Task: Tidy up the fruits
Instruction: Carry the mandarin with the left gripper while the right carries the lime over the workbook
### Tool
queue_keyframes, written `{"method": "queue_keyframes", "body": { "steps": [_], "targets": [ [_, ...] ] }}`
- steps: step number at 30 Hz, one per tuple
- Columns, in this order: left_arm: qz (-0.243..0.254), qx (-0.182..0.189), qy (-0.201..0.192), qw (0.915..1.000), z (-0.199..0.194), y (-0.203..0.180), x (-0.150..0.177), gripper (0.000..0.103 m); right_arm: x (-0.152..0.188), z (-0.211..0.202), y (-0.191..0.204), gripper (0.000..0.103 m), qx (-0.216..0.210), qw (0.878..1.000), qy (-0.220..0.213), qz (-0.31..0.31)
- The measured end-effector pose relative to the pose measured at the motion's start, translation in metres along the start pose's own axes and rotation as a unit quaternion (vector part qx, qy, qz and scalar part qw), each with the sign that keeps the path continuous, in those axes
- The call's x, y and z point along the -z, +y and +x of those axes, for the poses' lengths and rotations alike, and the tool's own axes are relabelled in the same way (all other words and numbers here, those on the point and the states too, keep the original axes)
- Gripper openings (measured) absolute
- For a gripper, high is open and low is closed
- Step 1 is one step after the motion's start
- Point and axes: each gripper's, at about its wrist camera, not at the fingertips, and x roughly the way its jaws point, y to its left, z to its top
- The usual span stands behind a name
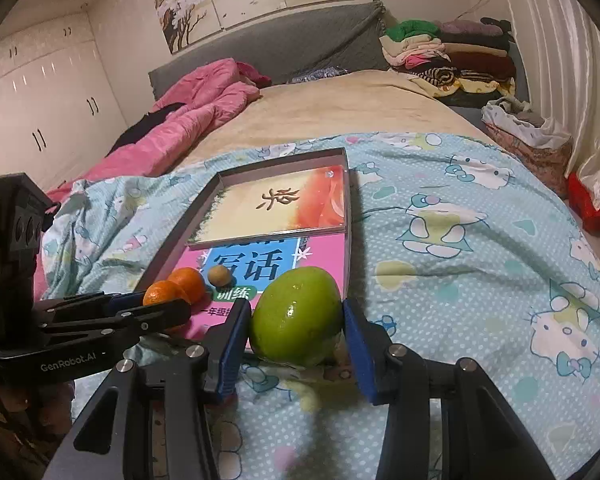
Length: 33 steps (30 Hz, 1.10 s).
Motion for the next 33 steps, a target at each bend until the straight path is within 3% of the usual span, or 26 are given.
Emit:
{"method": "queue_keyframes", "body": {
  "steps": [14,22,33],
  "targets": [
    [0.021,-0.015,0.002,0.9997,0.012,-0.003,-0.002,0.035,-0.001,0.018,0.006,0.047,0.026,0.999,0.012,-0.027],
    [0.027,-0.015,0.004,0.9995,0.018,-0.005,-0.005,0.035,-0.007,0.032,0.000,0.047,0.019,0.999,0.021,-0.016],
    [0.040,-0.019,0.006,0.9990,0.024,-0.007,-0.005,0.035,-0.014,0.042,0.008,0.045,0.028,0.998,0.011,-0.053]
  ]
}}
